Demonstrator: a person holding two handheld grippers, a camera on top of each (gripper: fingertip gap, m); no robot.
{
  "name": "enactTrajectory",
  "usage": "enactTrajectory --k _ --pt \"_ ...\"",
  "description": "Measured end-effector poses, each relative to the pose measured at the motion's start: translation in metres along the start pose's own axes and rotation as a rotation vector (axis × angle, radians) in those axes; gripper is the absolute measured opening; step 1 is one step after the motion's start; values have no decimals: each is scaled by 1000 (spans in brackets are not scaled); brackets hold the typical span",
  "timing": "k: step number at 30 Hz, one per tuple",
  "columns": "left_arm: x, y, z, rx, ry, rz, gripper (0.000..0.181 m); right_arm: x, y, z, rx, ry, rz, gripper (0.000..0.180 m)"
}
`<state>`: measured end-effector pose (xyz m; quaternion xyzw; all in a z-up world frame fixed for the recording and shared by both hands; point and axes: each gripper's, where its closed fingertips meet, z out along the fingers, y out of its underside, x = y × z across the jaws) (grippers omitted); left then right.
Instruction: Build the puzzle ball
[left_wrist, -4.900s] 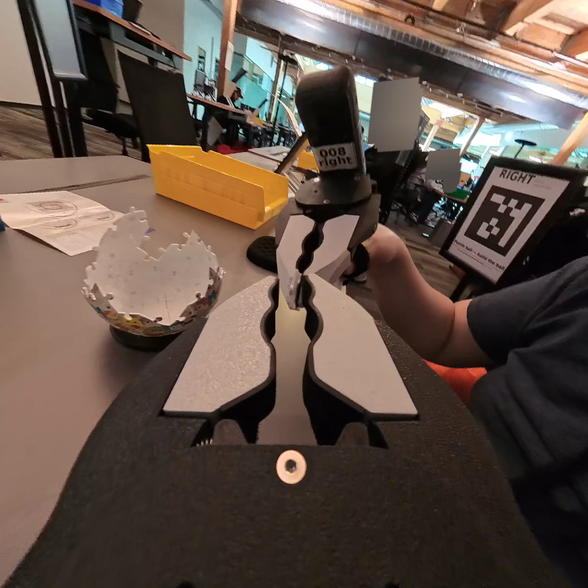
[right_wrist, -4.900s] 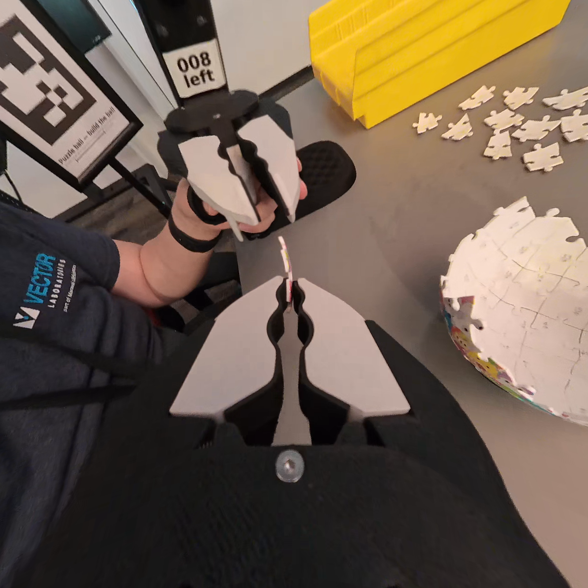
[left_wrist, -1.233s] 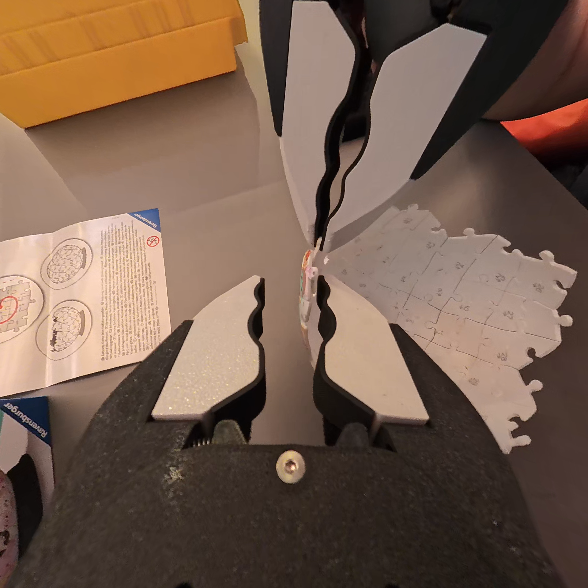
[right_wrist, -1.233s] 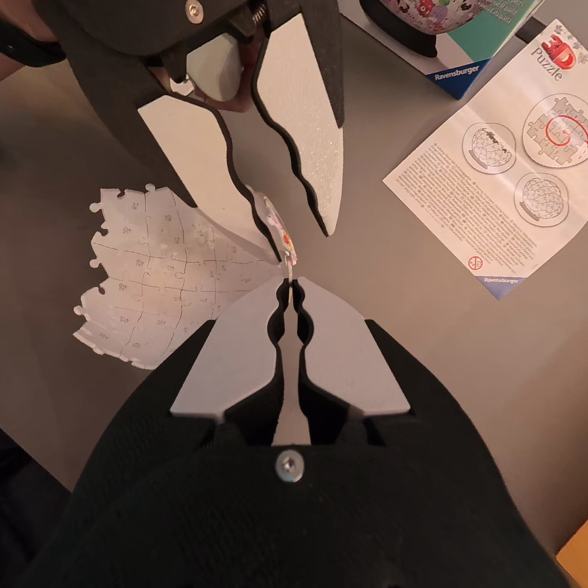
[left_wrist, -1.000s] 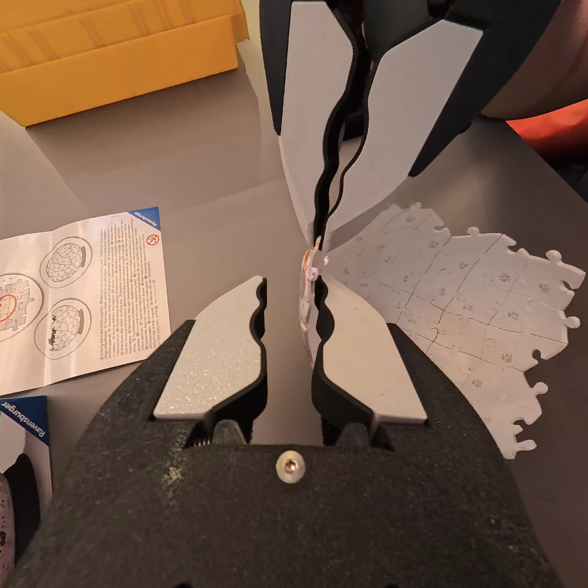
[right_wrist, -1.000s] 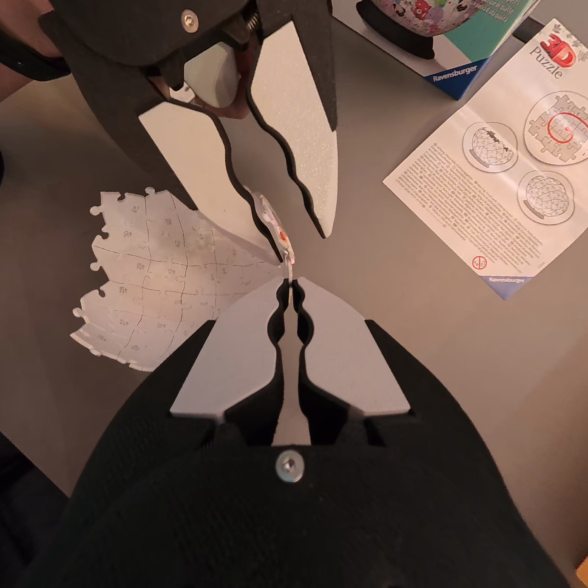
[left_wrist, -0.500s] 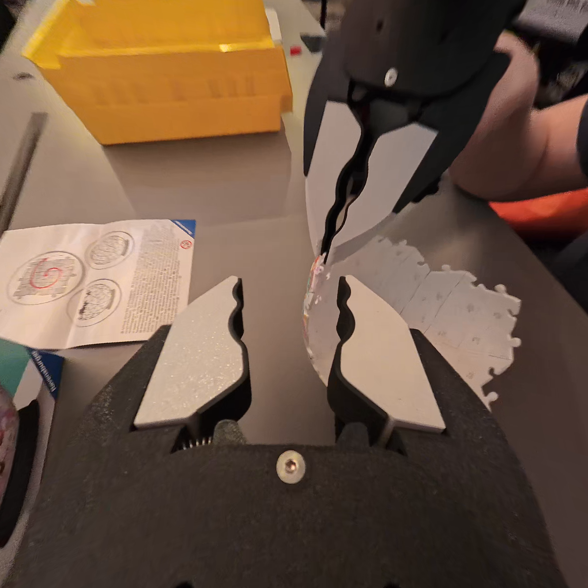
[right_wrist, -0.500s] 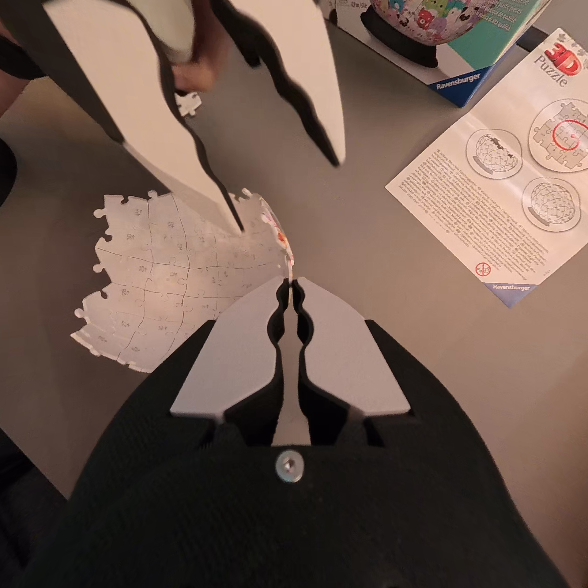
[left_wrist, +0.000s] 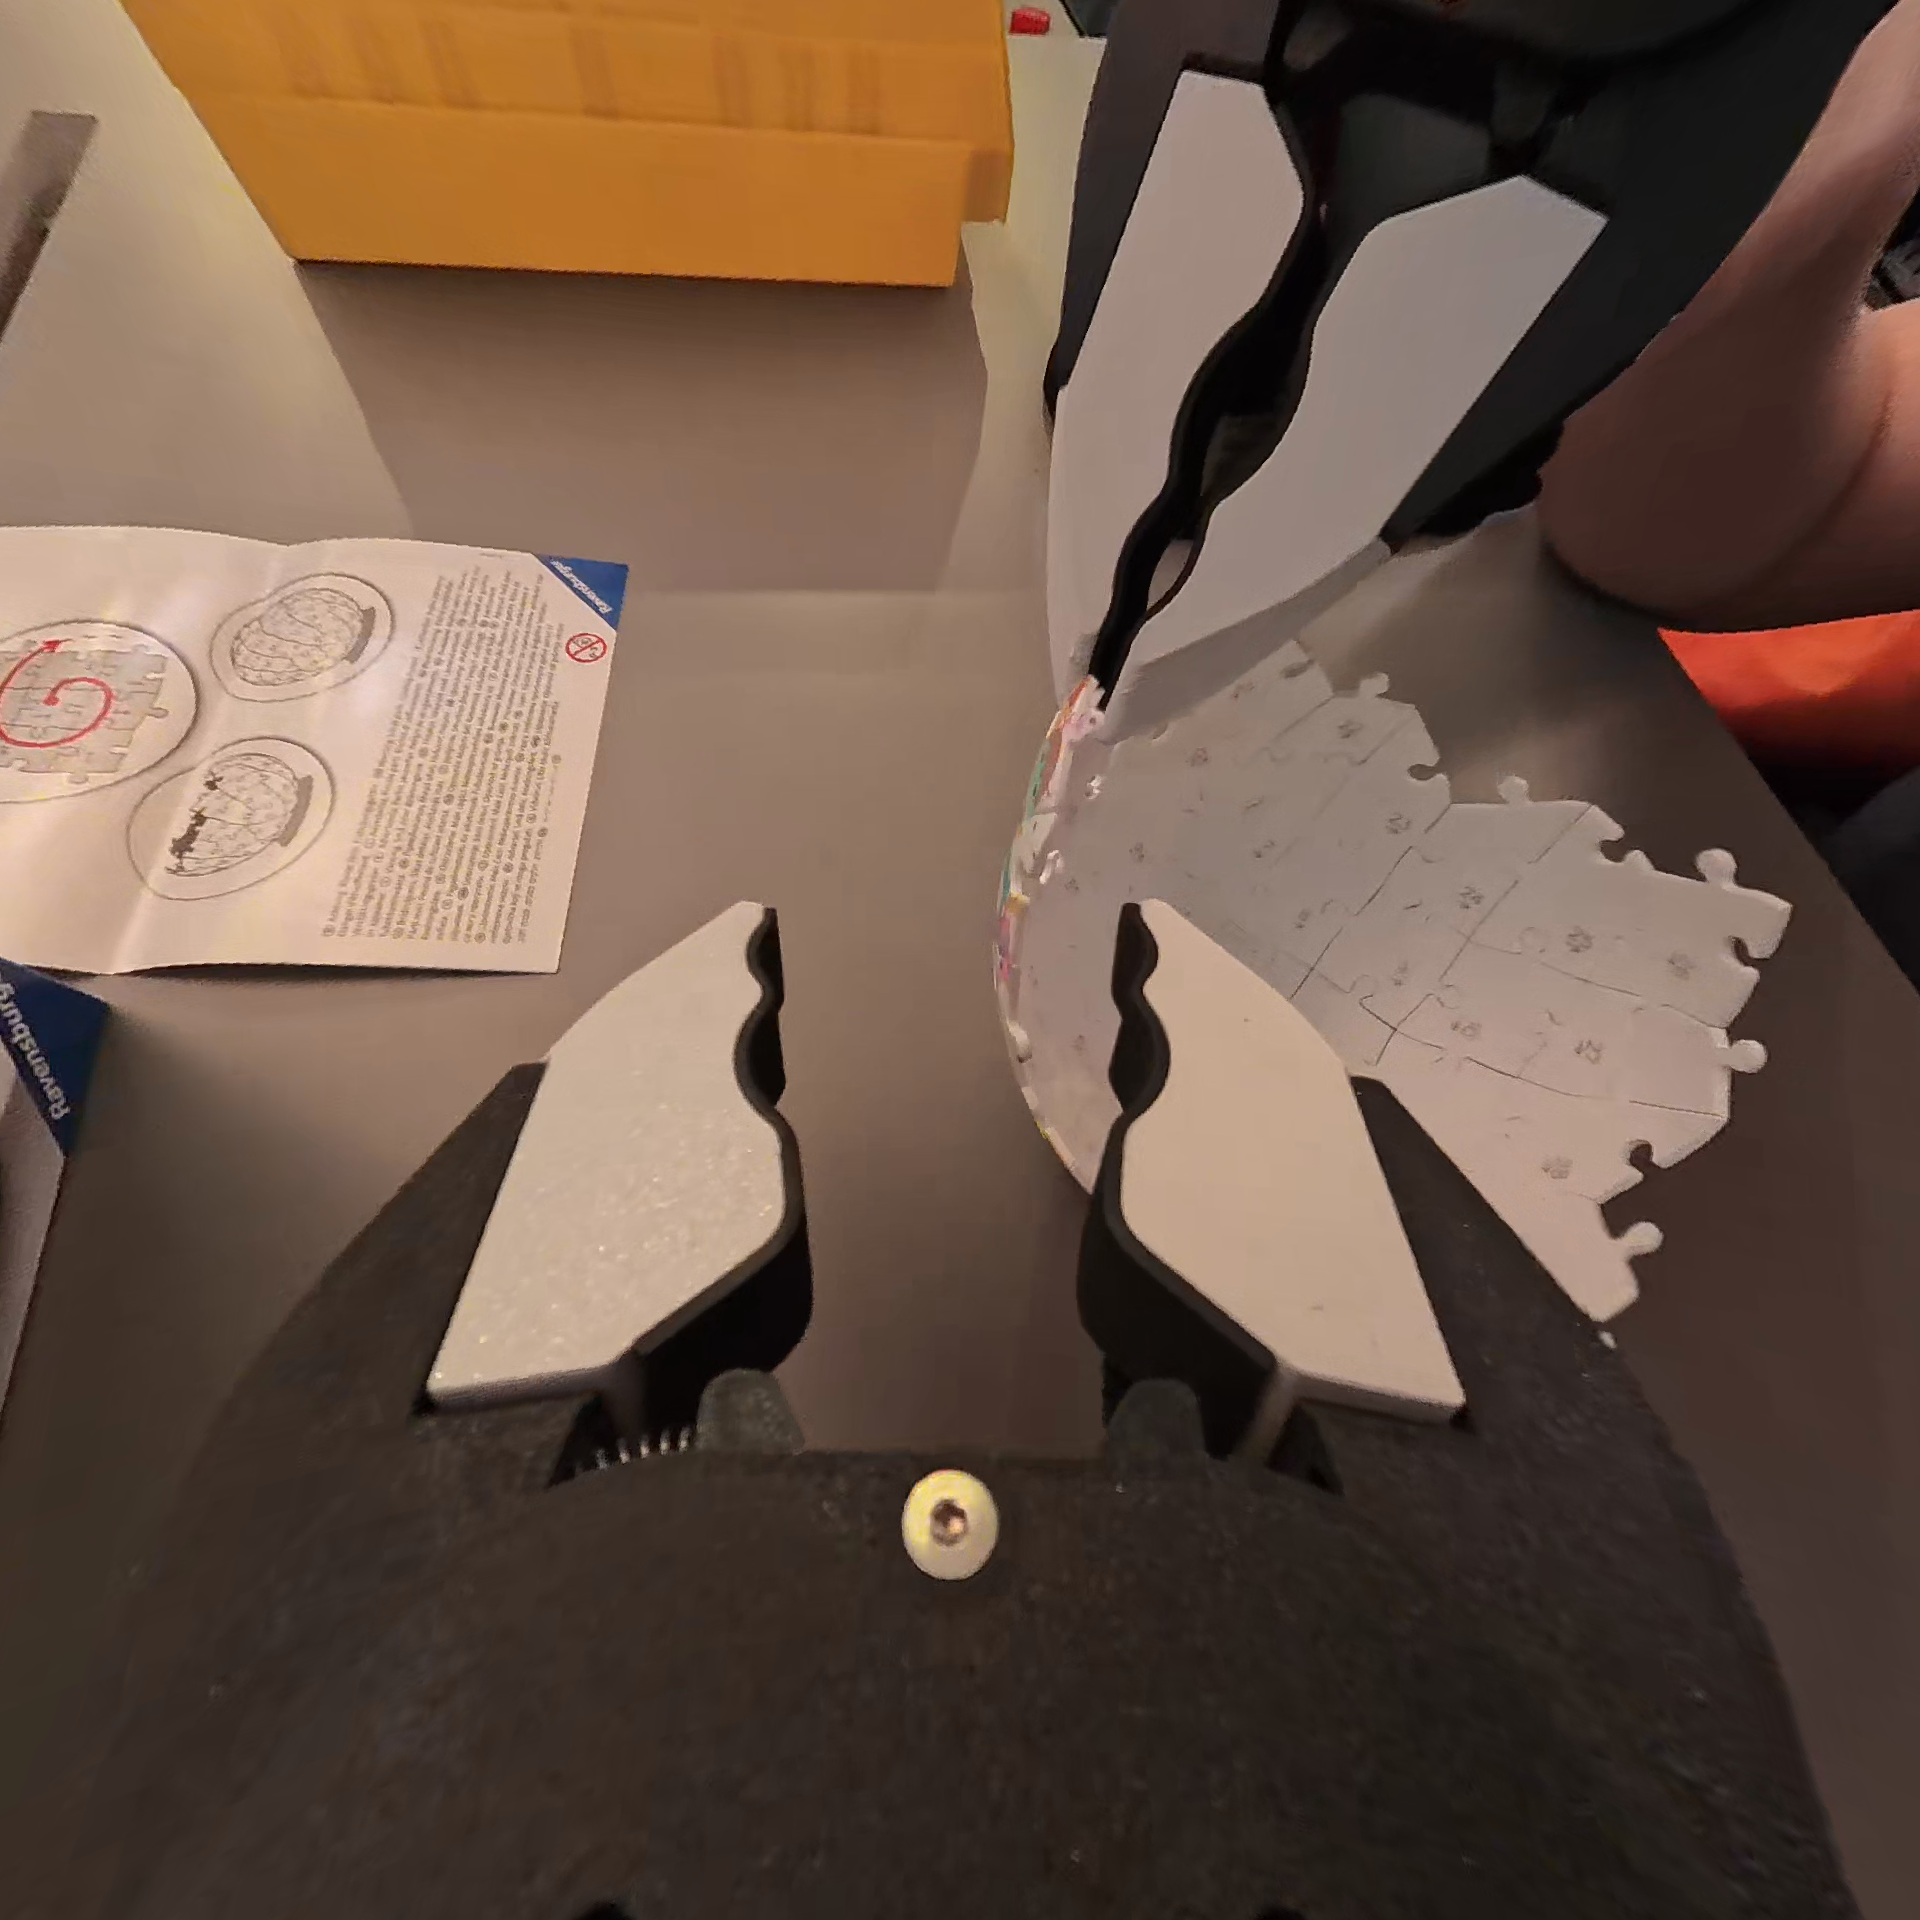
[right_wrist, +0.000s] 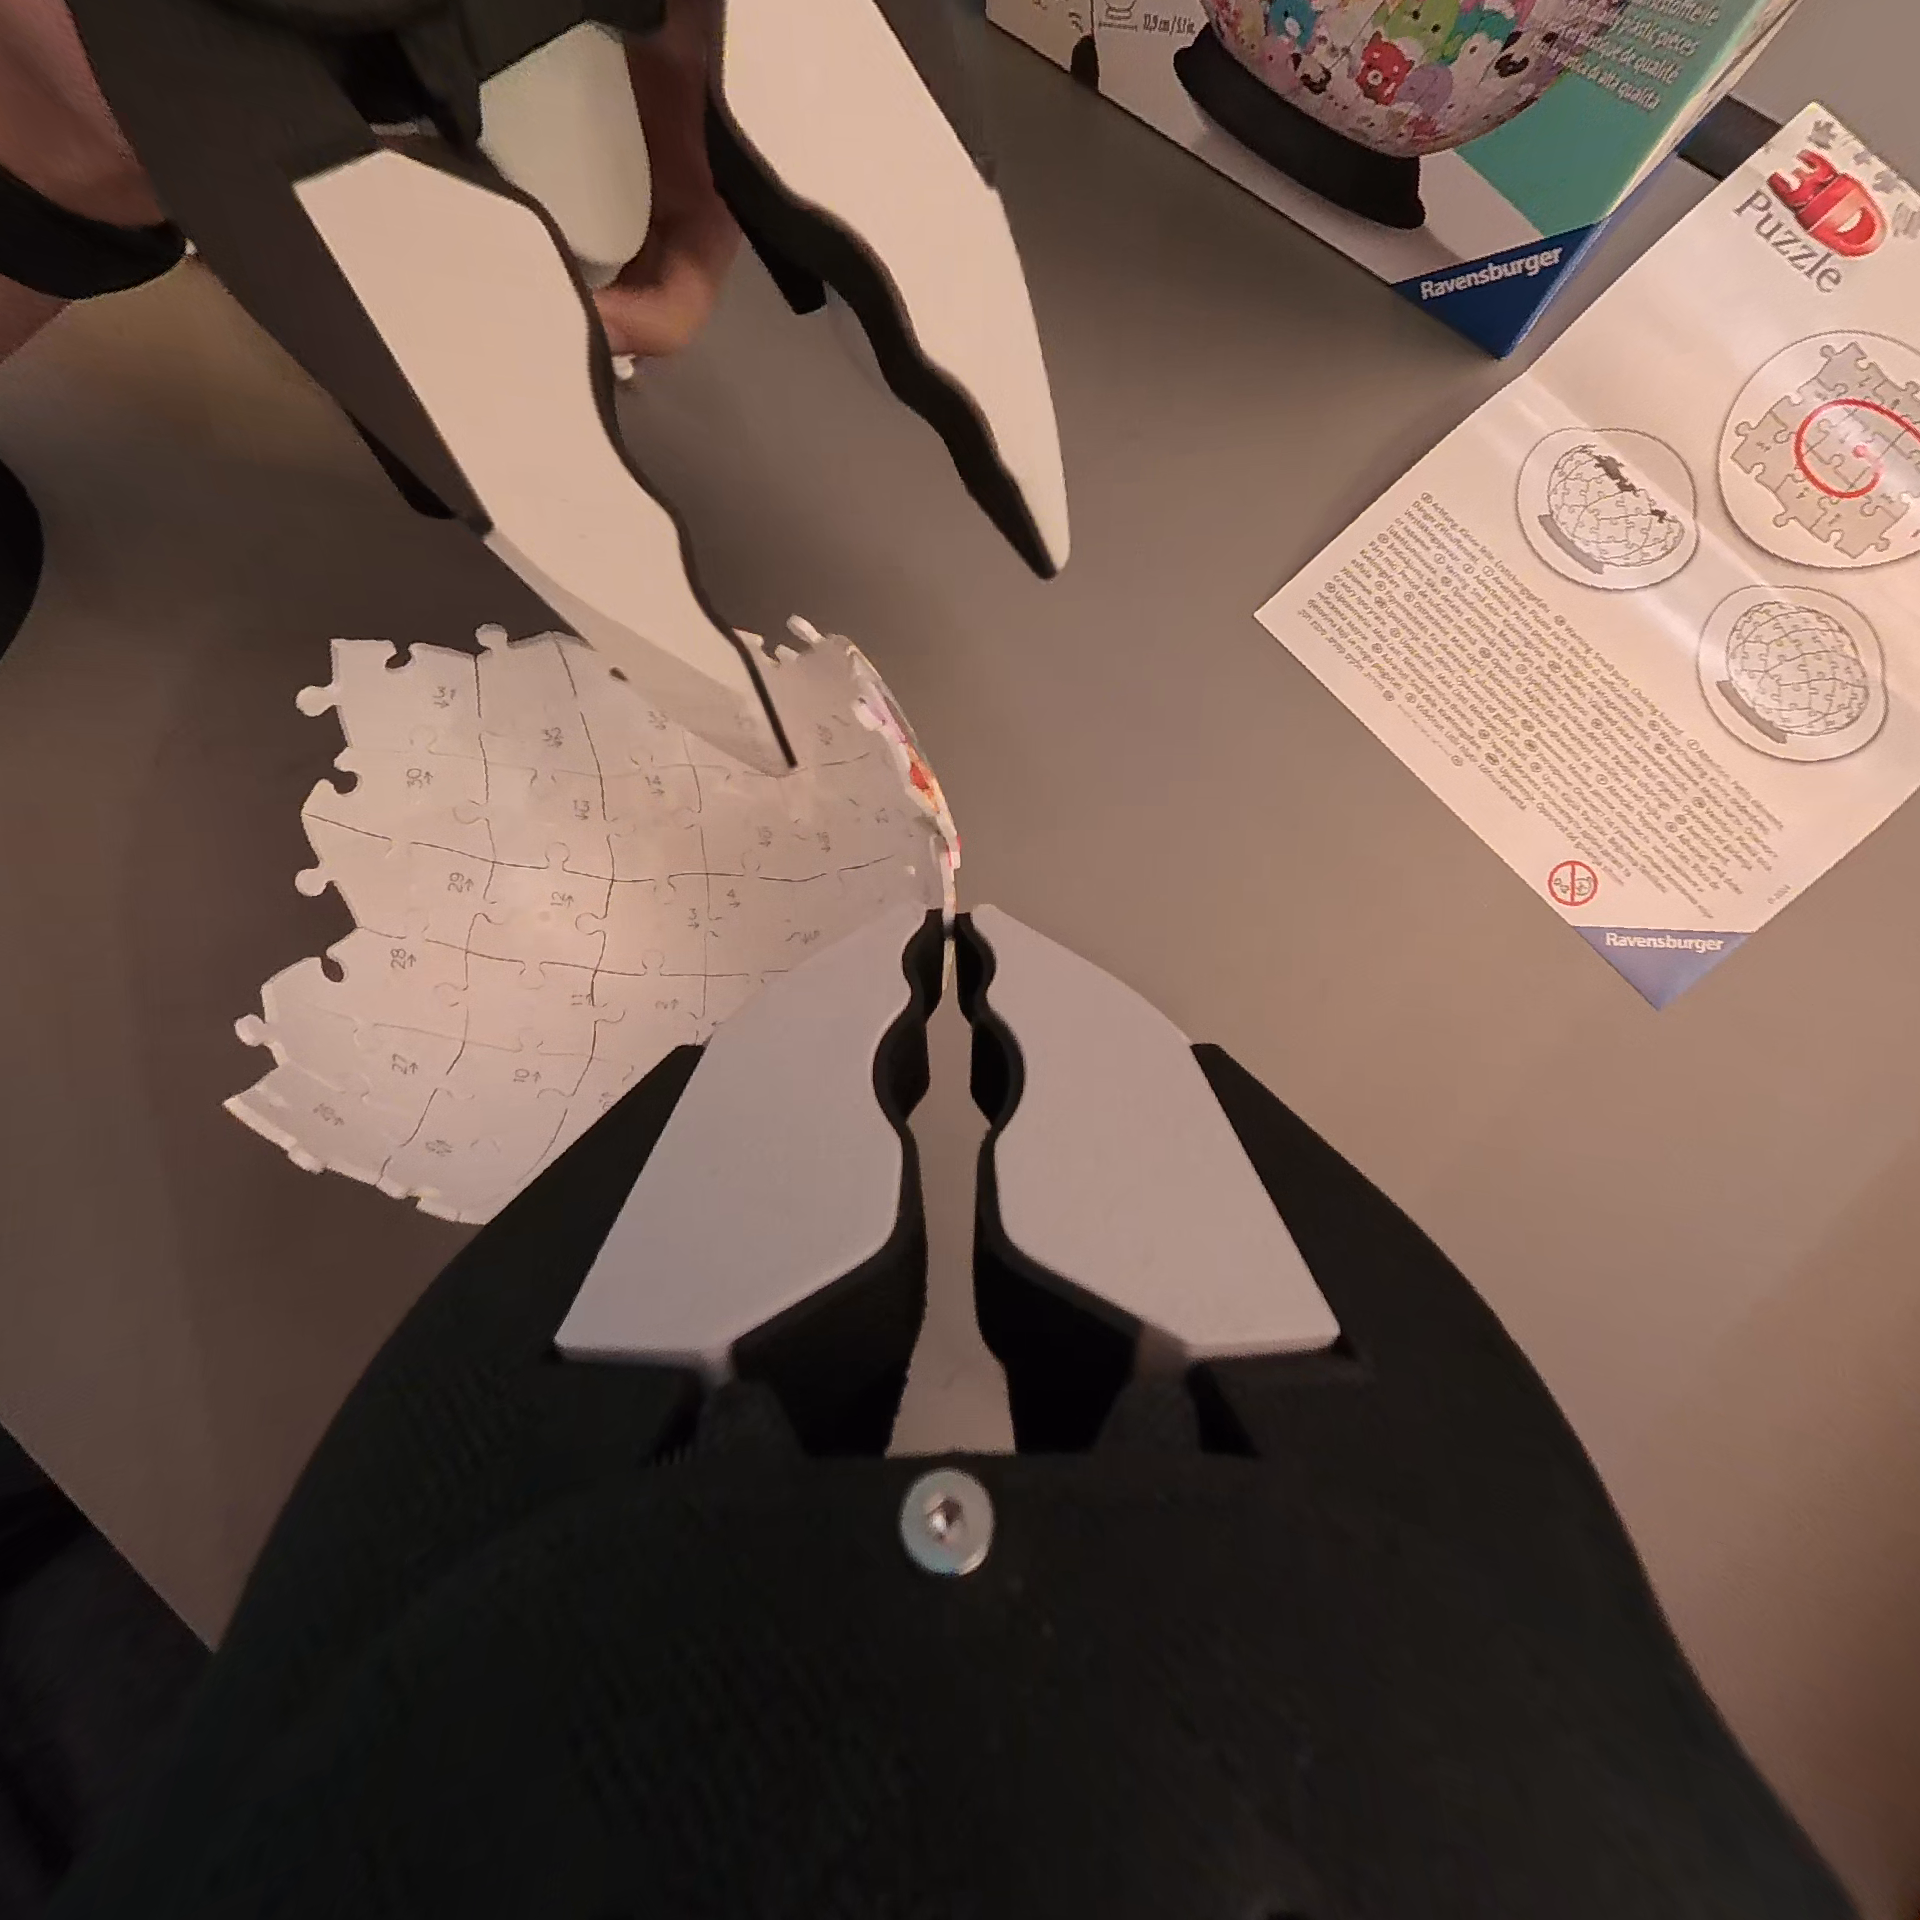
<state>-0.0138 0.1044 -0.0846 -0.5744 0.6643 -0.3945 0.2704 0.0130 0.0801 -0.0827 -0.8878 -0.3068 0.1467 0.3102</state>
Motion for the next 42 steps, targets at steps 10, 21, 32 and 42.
enactTrajectory --k 10,21,32,42 --pt "8 -3 18 -105 22 84 48 0 1 1 -7 -5 5 3" --pt "8 -8 25 -111 36 139 32 1 1 2 -3 -11 7 3" --pt "16 -9 27 -121 89 177 8 2 1 1 -3 -5 4 3" --pt "17 -3 28 -175 113 190 11 2 0 2 -9 7 -25 3"
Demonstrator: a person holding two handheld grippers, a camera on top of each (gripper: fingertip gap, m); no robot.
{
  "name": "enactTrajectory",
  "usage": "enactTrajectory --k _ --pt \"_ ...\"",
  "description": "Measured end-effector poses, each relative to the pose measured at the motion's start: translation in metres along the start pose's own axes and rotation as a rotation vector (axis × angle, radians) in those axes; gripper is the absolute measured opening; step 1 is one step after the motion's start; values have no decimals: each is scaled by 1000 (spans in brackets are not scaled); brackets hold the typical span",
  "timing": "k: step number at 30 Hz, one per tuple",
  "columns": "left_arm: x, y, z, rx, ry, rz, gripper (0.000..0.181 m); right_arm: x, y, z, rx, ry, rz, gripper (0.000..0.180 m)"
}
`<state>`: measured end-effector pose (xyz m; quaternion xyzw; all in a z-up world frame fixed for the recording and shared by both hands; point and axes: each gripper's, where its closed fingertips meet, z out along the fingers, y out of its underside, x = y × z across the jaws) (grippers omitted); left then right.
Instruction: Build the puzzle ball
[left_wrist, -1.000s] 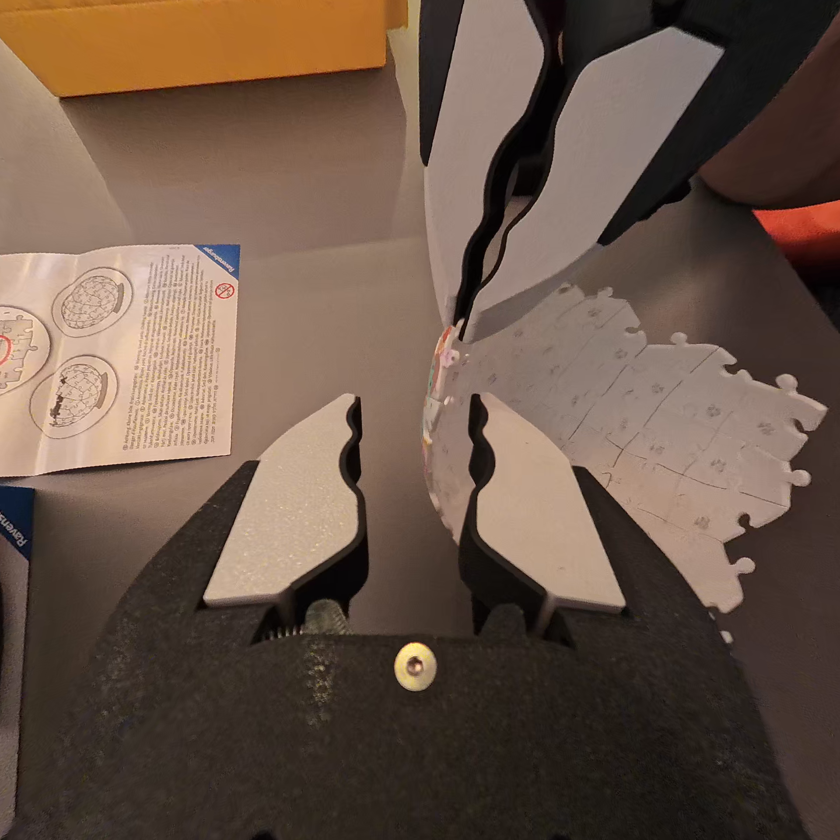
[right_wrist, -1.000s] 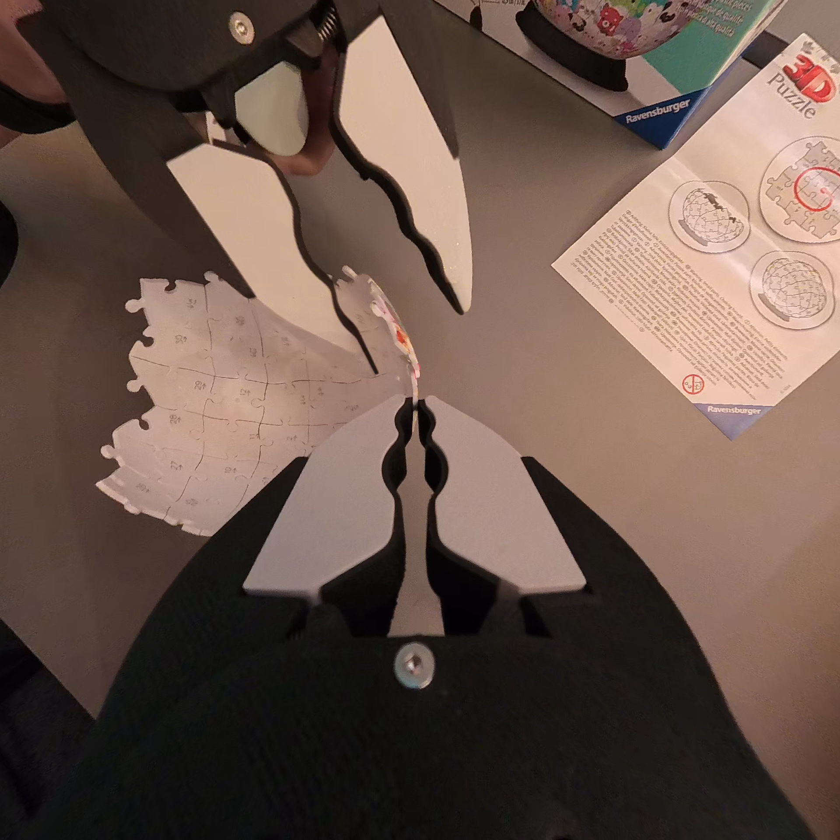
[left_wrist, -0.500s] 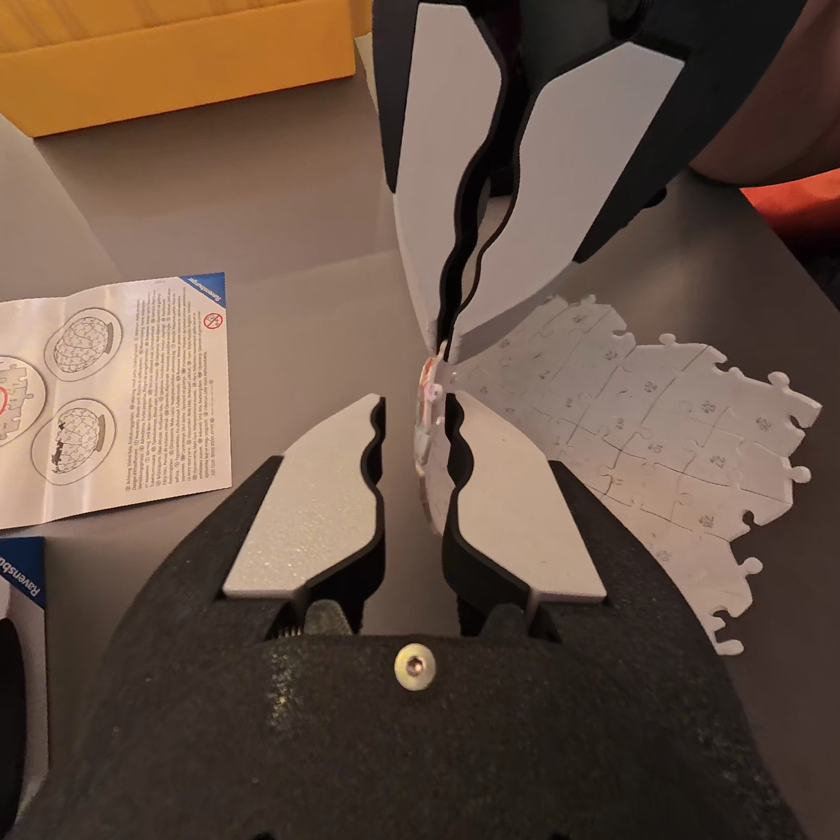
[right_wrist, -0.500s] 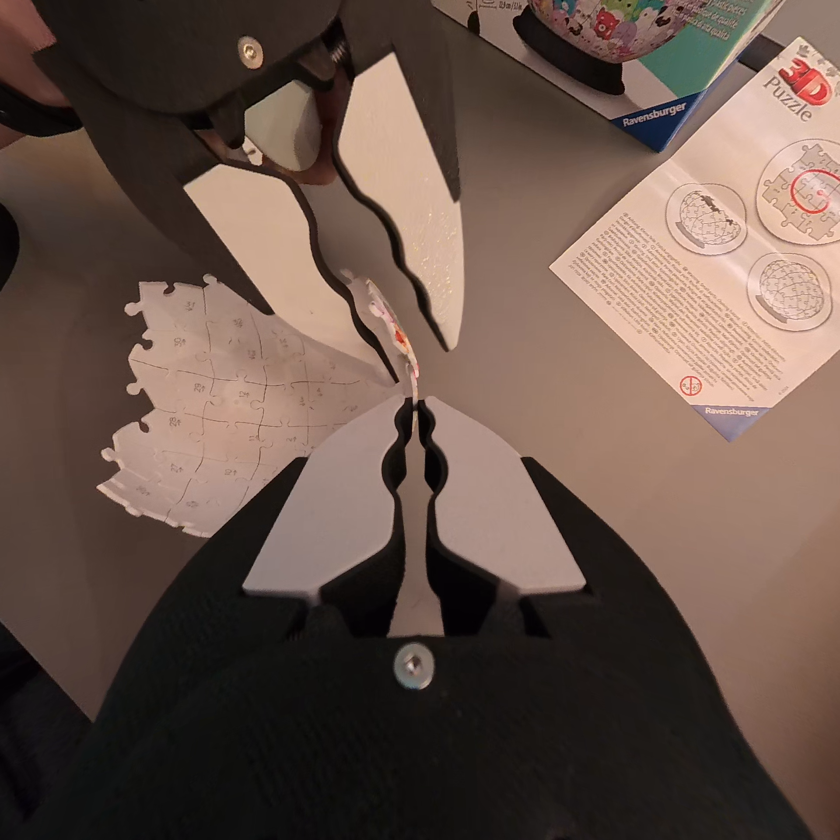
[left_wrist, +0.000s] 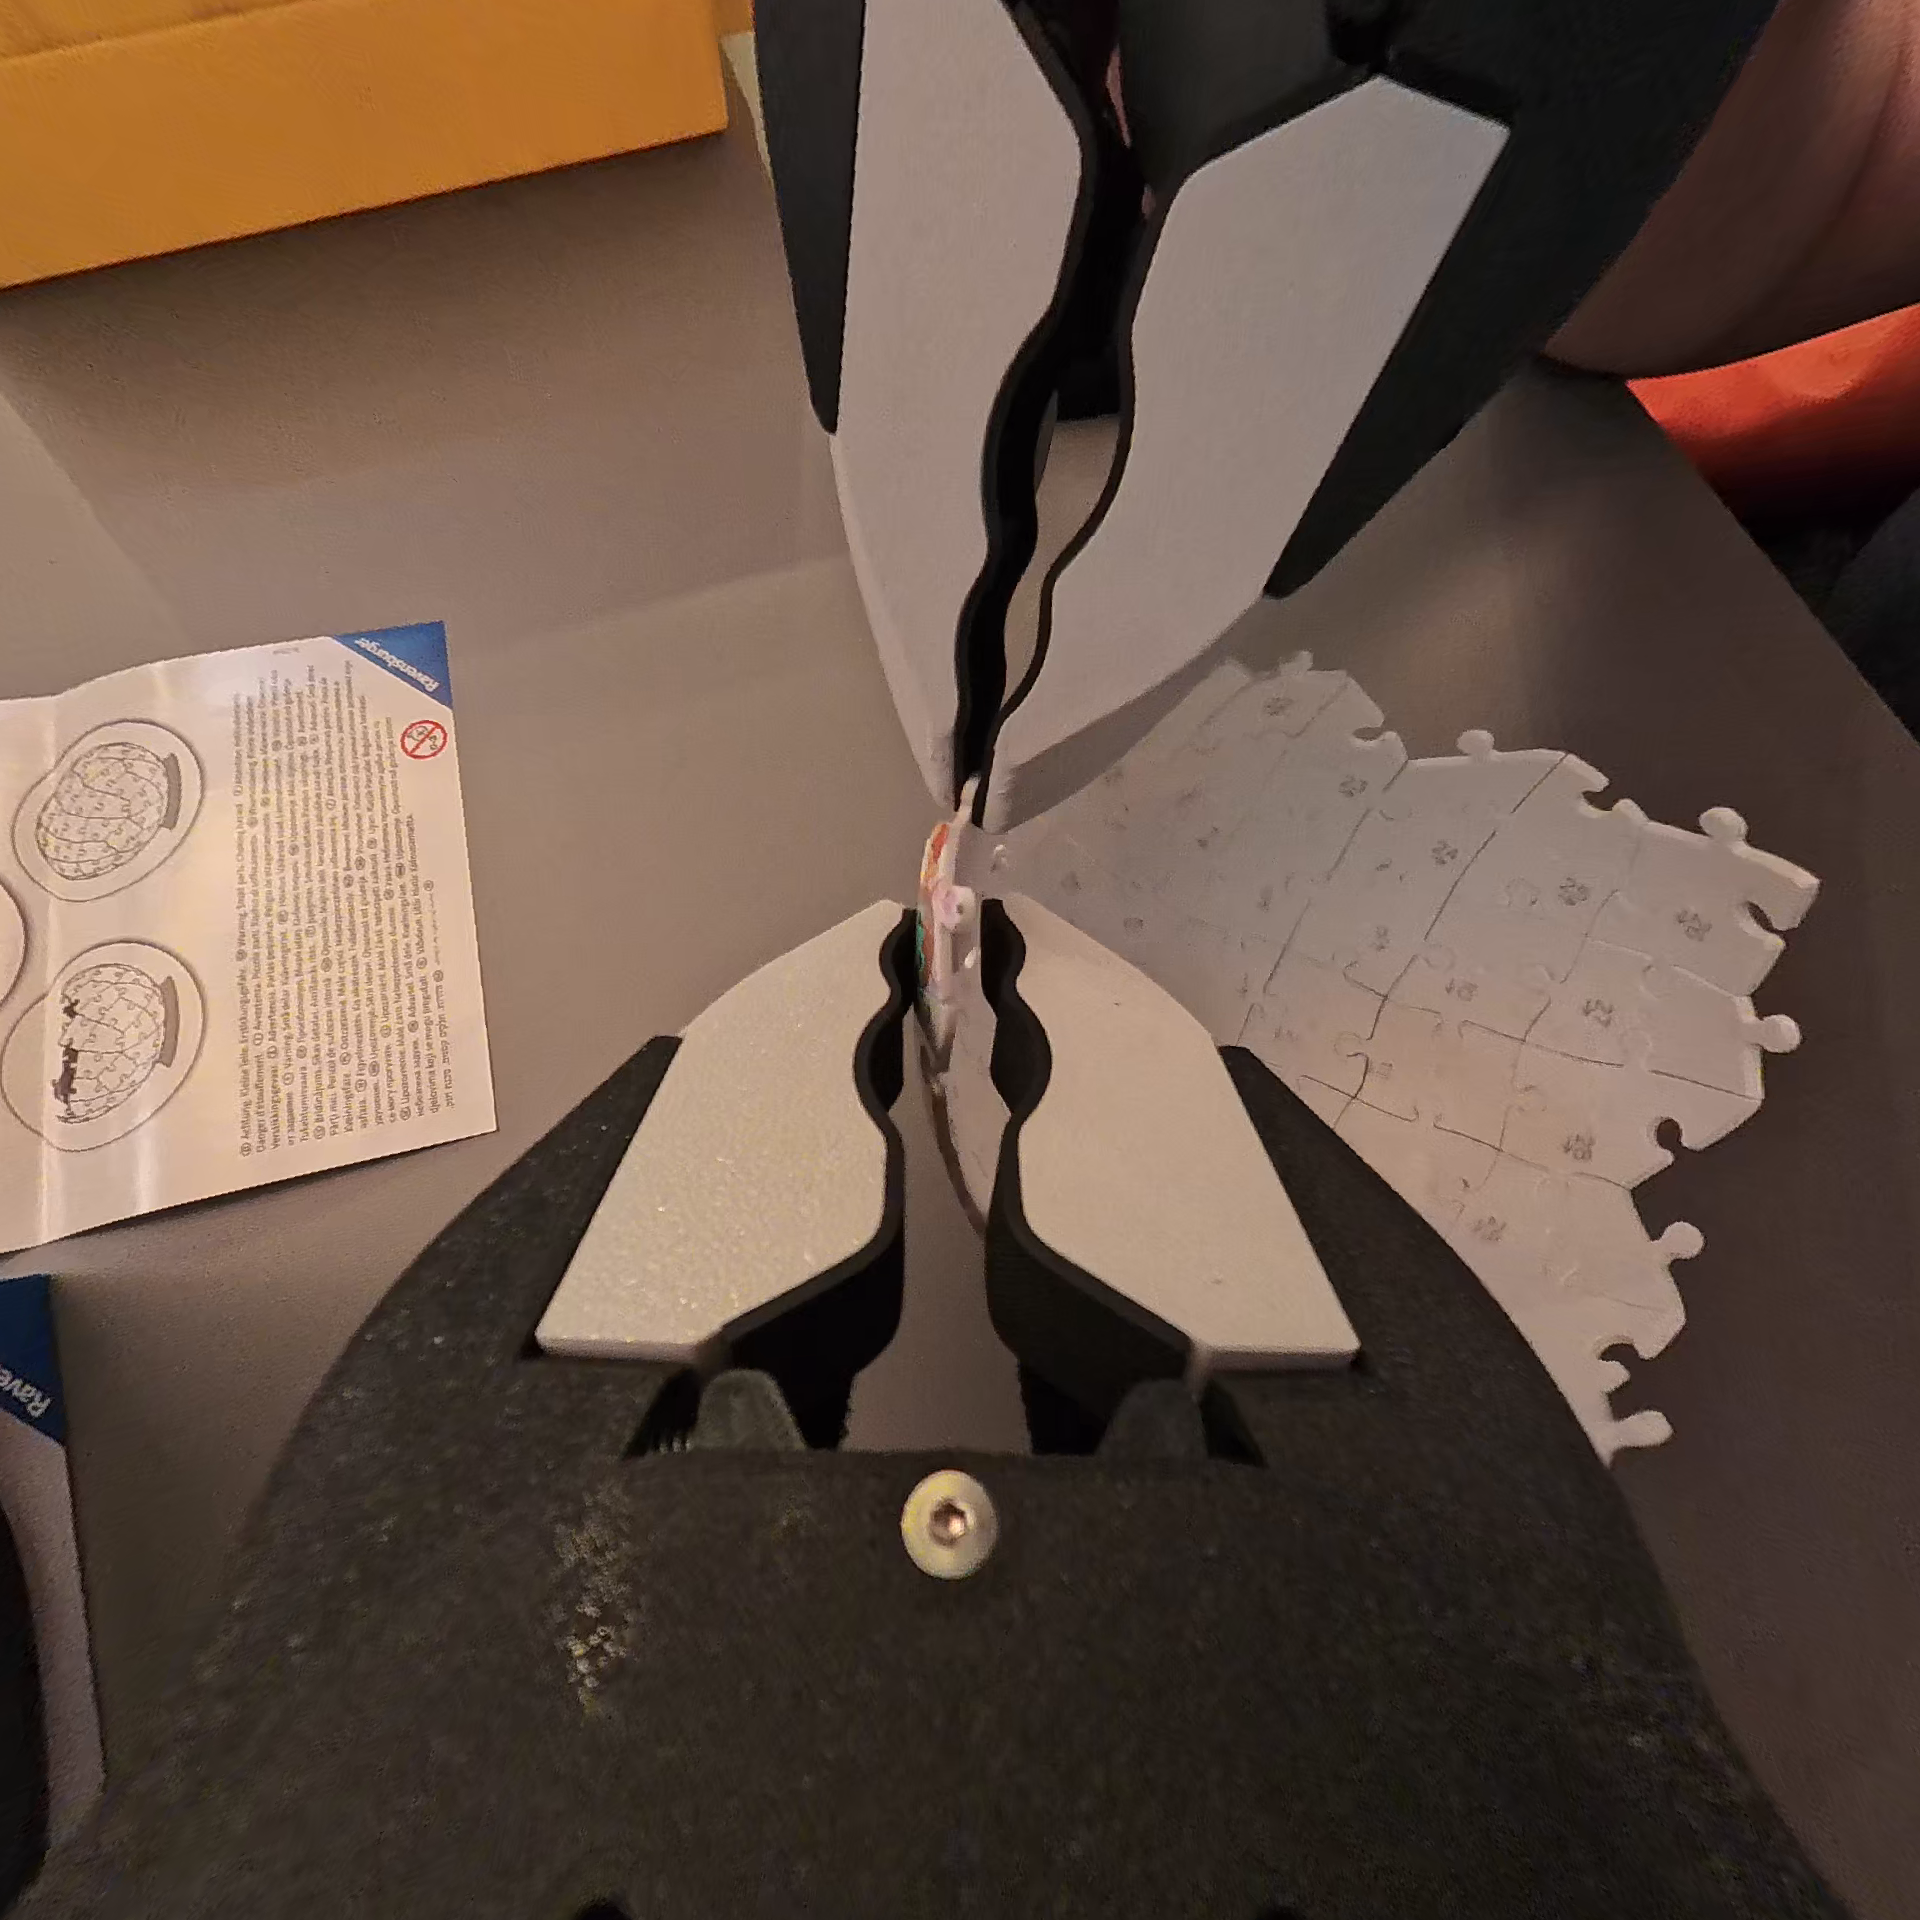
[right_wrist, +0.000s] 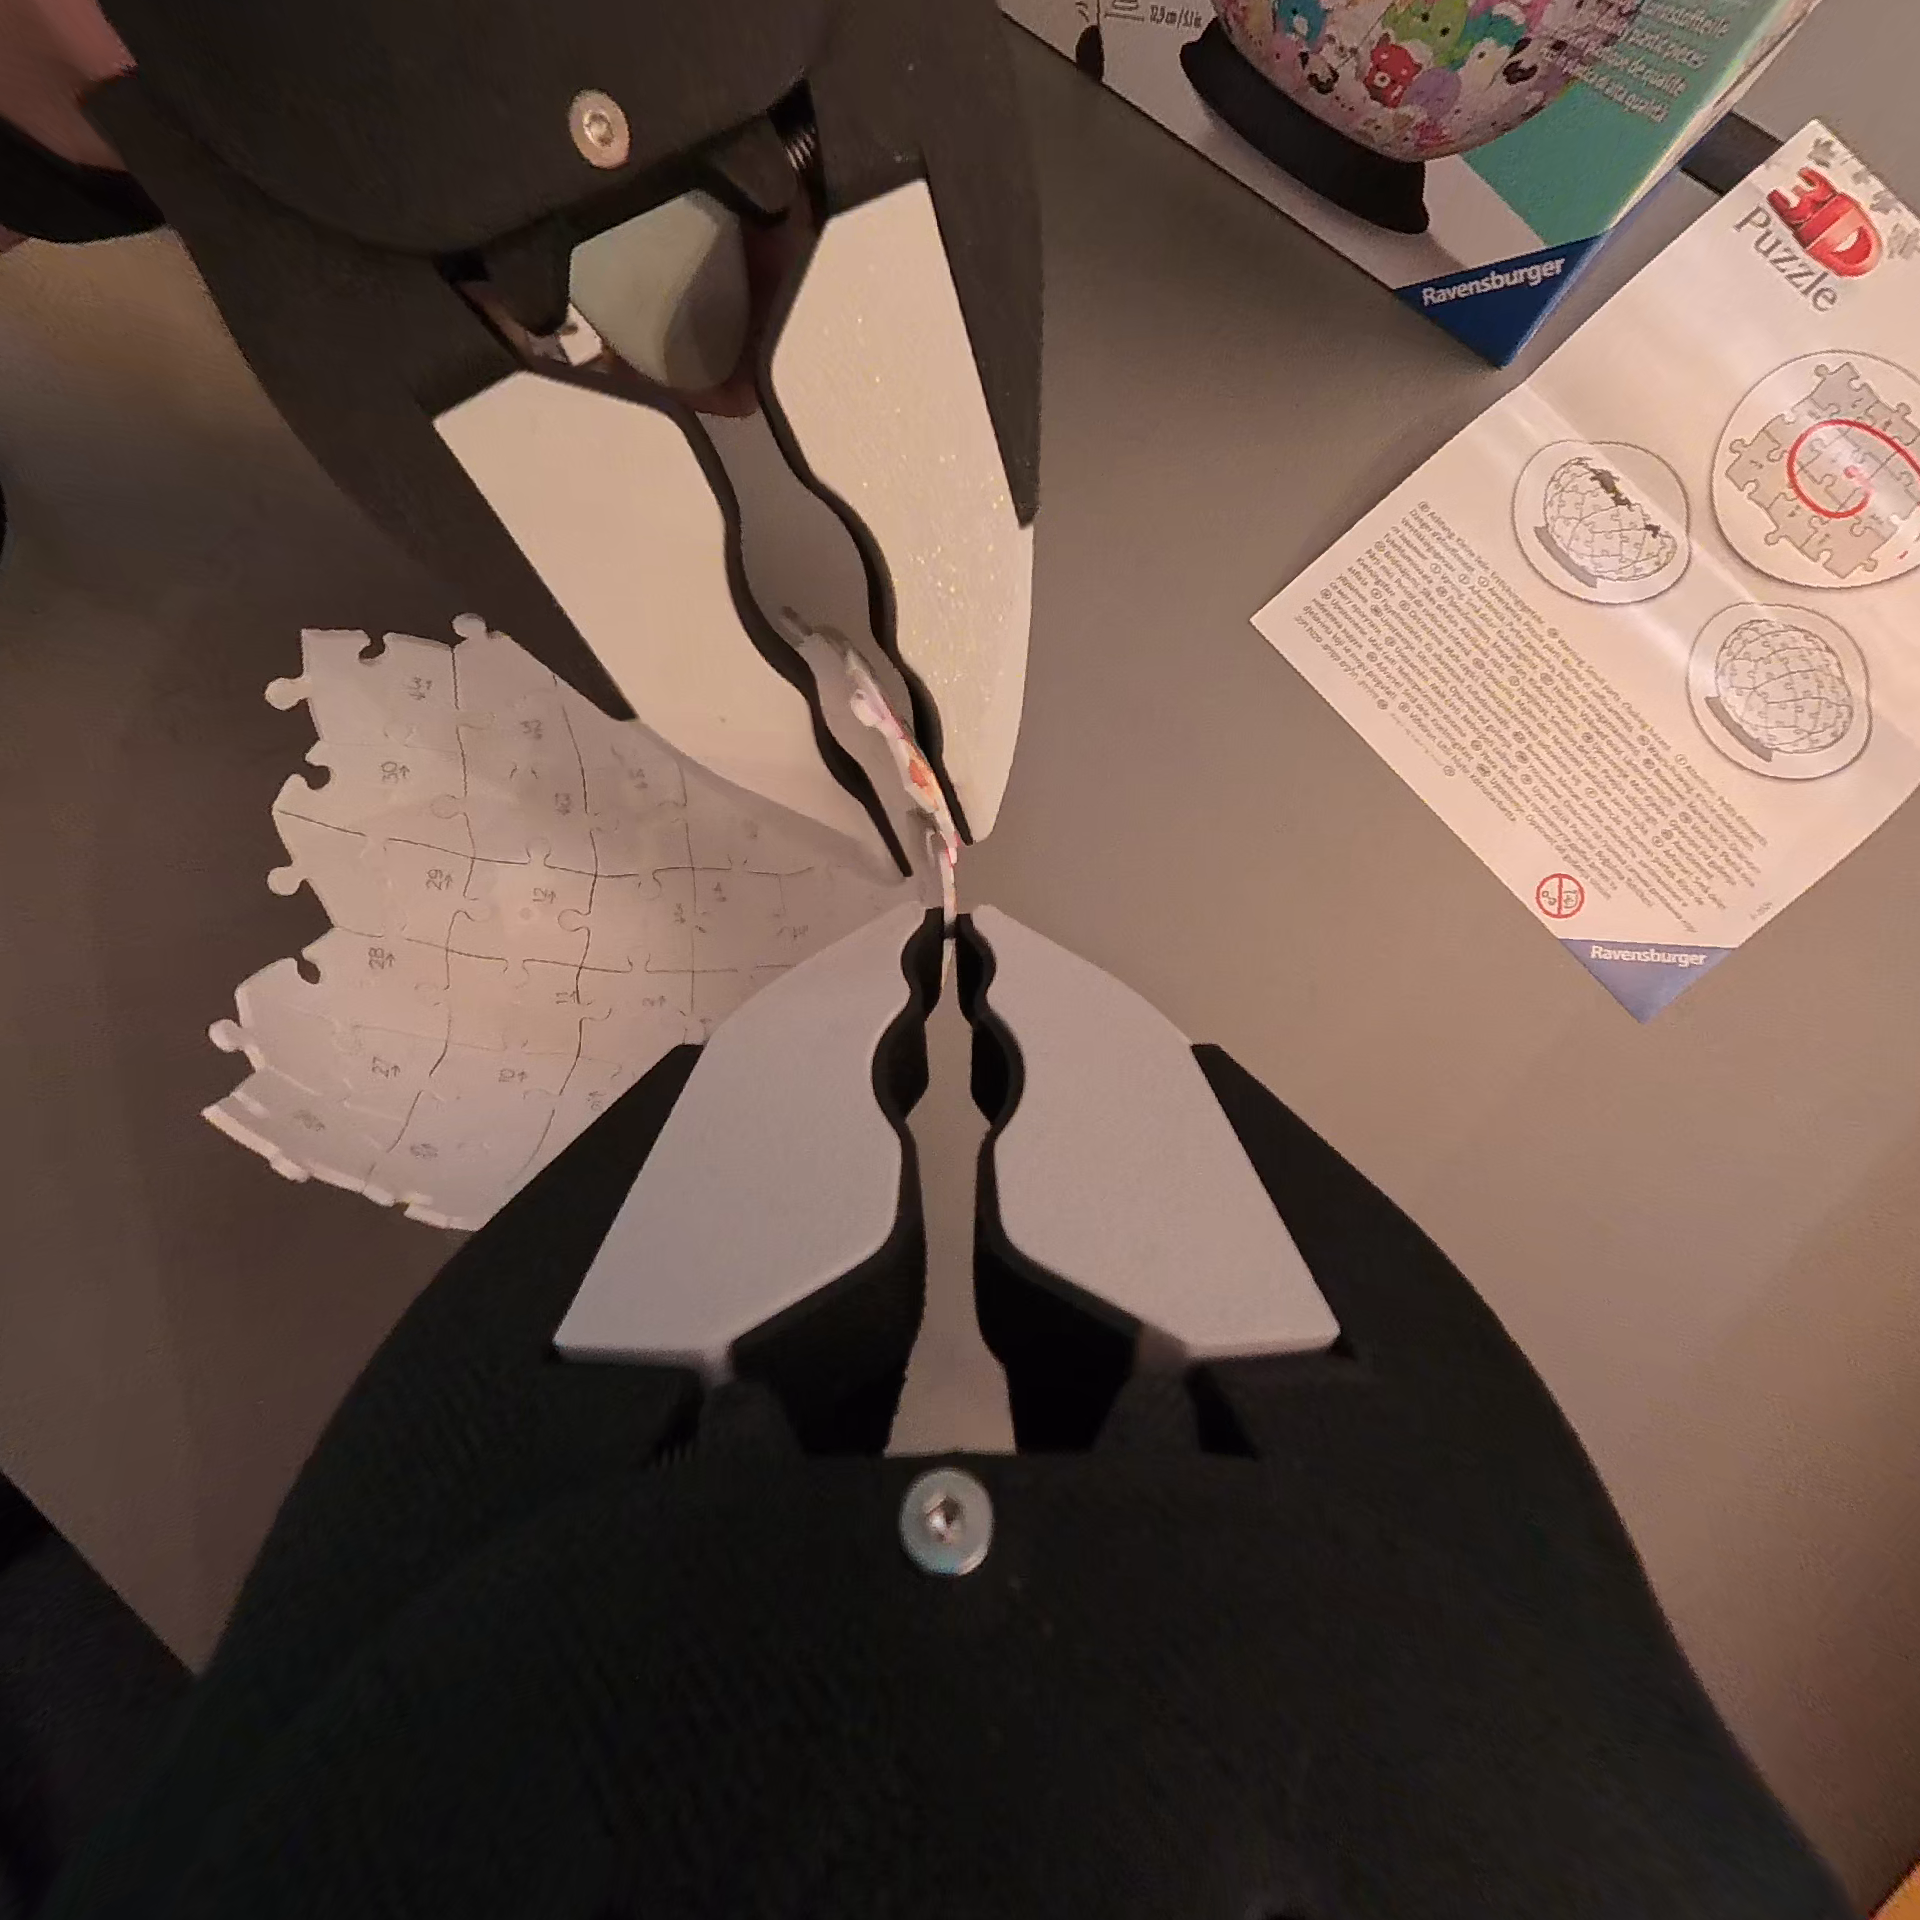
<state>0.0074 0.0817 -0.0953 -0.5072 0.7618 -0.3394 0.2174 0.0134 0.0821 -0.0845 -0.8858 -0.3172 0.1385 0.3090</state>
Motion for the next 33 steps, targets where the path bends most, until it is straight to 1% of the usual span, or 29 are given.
enactTrajectory --k 4,13,16,18,20,24,28,33 --pt "-1 0 1 -13 -2 8 8 0 1 0 -6 3 -4 3" --pt "0 -1 1 -8 2 10 7 2 1 0 -5 17 -21 4" --pt "0 -1 1 -7 2 9 8 8 2 -1 -6 45 -21 14" --pt "0 -1 1 -7 2 9 7 5 1 -3 5 15 -8 15" --pt "0 -1 1 -7 4 9 7 3 0 -4 20 -27 27 20" --pt "0 -1 1 -8 6 9 7 6 -2 -9 37 -100 78 22" --pt "0 -1 2 -10 4 16 7 -1 -1 -7 -1 -222 117 27" --pt "1 -2 2 -10 6 19 7 4 3 0 -77 -211 137 27"
